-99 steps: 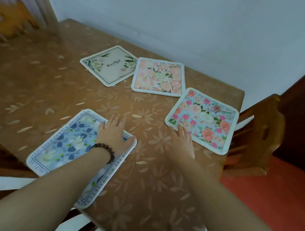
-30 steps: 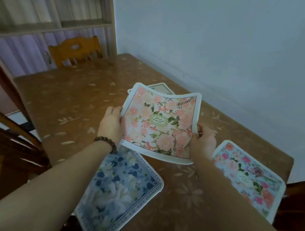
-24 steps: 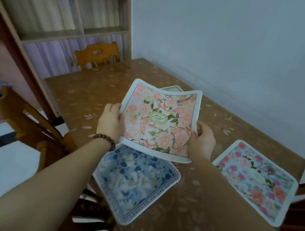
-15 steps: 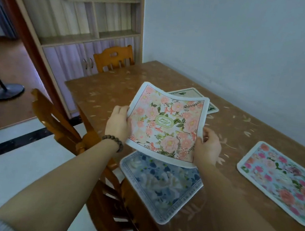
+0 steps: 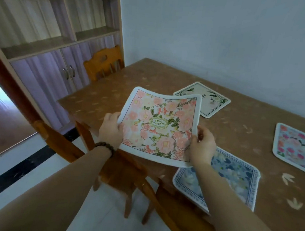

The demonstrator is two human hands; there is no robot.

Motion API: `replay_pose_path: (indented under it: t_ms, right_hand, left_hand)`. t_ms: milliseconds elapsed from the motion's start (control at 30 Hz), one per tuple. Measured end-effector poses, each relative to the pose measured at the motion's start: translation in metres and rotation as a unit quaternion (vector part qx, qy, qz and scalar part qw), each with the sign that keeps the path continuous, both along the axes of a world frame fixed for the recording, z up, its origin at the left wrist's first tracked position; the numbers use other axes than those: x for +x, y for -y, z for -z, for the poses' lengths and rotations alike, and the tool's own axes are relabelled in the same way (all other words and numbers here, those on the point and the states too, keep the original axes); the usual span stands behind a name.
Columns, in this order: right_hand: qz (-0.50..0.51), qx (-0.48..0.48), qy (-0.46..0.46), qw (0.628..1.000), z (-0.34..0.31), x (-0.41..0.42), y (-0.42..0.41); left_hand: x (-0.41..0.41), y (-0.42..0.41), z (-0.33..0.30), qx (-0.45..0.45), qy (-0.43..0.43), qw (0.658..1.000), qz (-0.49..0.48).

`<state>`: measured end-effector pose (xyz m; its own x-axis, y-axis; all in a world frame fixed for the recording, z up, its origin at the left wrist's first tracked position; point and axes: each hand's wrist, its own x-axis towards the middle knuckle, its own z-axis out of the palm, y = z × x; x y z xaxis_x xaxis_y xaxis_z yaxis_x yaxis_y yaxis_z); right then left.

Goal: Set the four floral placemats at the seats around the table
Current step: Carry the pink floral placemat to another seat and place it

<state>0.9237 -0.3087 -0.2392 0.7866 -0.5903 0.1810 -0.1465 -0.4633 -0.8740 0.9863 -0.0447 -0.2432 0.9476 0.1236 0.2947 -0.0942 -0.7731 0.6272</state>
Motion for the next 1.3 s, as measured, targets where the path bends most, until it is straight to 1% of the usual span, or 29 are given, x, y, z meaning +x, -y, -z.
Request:
replay_pose_path:
  t_ms: [133,267,500,633,733,867,967,1033,1100,1200,1300]
  right_hand:
    - [0.028,-0.009,-0.005,1.000,0.011,0.034,-0.020]
    - [0.053,-0.013,-0.012,0.998,0.037,0.079,-0.033]
    - [0.103,0.028,-0.026,0.994,0.069,0.138,-0.065]
    - [0.113,0.032,-0.034,0.992,0.076,0.153,-0.077]
    - [0.123,0.017,-0.055,0.991,0.082,0.163,-0.084]
    - [0.142,0.036,-0.067,0.987,0.089,0.174,-0.098]
    - [0.163,0.016,-0.077,0.983,0.095,0.182,-0.111]
    - [0.180,0.026,-0.091,0.979,0.100,0.186,-0.119]
    - [0.199,0.040,-0.110,0.973,0.107,0.188,-0.127]
    - [0.216,0.039,-0.157,0.963,0.120,0.190,-0.140]
    - [0.229,0.062,-0.206,0.949,0.133,0.189,-0.150]
  left_hand:
    - [0.049,-0.017,0.015,0.010,0.007,0.999,0.032]
    - [0.104,-0.024,0.035,0.026,0.006,0.998,0.049]
    - [0.185,-0.044,0.050,0.056,-0.024,0.994,0.092]
    - [0.211,-0.051,0.056,0.062,-0.045,0.991,0.105]
    - [0.227,-0.057,0.063,0.064,-0.054,0.989,0.118]
    - [0.247,-0.067,0.079,0.051,-0.070,0.987,0.139]
    - [0.262,-0.074,0.093,0.041,-0.082,0.984,0.150]
    - [0.270,-0.077,0.103,0.033,-0.091,0.982,0.161]
    - [0.277,-0.081,0.113,0.027,-0.104,0.977,0.184]
    - [0.283,-0.092,0.131,0.046,-0.141,0.963,0.226]
    - [0.287,-0.108,0.145,0.083,-0.206,0.934,0.280]
